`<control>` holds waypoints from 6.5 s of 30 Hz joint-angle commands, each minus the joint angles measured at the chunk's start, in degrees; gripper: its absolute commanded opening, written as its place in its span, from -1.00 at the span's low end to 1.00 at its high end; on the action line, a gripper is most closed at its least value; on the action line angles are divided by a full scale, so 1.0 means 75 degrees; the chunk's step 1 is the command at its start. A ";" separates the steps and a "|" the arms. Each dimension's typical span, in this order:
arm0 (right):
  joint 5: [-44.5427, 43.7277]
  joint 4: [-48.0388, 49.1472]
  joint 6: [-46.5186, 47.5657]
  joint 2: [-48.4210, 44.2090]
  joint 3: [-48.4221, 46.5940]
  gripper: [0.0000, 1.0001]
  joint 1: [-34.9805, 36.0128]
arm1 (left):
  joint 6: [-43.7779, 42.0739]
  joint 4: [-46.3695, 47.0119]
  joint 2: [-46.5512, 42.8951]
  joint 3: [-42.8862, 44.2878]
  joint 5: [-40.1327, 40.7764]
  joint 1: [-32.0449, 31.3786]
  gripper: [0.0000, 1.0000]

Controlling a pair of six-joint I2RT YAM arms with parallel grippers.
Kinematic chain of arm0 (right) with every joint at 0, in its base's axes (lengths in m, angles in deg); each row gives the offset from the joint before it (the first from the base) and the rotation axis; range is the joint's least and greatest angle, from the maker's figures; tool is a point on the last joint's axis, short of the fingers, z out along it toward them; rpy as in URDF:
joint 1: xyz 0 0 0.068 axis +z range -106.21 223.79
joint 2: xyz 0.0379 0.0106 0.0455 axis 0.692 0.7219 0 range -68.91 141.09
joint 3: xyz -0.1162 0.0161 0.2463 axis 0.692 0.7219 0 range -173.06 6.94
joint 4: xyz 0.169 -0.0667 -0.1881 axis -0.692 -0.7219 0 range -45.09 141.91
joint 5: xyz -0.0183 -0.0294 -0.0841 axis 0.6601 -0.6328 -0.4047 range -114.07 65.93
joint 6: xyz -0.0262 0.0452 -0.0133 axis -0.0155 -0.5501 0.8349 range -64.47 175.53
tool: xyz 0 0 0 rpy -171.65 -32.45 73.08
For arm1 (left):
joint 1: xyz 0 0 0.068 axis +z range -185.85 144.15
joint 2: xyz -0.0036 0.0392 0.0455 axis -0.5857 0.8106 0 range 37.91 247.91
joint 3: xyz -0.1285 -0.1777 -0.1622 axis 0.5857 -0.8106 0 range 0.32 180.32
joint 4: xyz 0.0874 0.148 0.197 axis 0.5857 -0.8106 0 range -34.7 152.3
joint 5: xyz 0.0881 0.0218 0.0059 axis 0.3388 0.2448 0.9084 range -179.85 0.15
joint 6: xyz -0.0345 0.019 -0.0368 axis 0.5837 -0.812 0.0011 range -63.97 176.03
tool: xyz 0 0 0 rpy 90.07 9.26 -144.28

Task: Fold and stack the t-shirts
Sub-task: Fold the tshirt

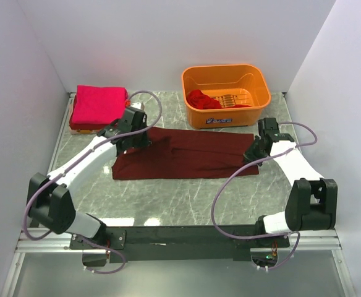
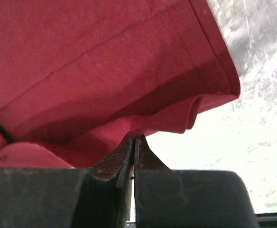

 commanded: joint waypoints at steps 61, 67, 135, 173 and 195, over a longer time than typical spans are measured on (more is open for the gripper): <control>-0.2240 0.3113 0.0941 0.2004 -0.0723 0.73 0.0412 | 0.0194 0.2407 0.4311 0.2133 -0.1048 0.1578 0.99; -0.2275 0.3090 0.0976 0.1418 -0.0138 0.73 0.0400 | 0.0605 0.1996 0.4910 0.3082 -0.0848 0.1988 0.99; 0.1616 0.1660 0.1854 0.0845 -0.0688 0.63 0.8032 | -0.1188 0.1655 0.6085 0.4315 -0.2724 0.1098 0.99; 0.2002 0.3172 0.1245 0.1475 0.1457 0.65 0.6482 | -0.0895 -0.0031 0.8202 0.6831 -0.2150 0.1614 0.99; 0.0410 0.2152 0.1129 0.0669 -0.0536 0.67 0.6272 | -0.0567 0.0085 0.7703 0.9167 -0.2184 0.2000 0.99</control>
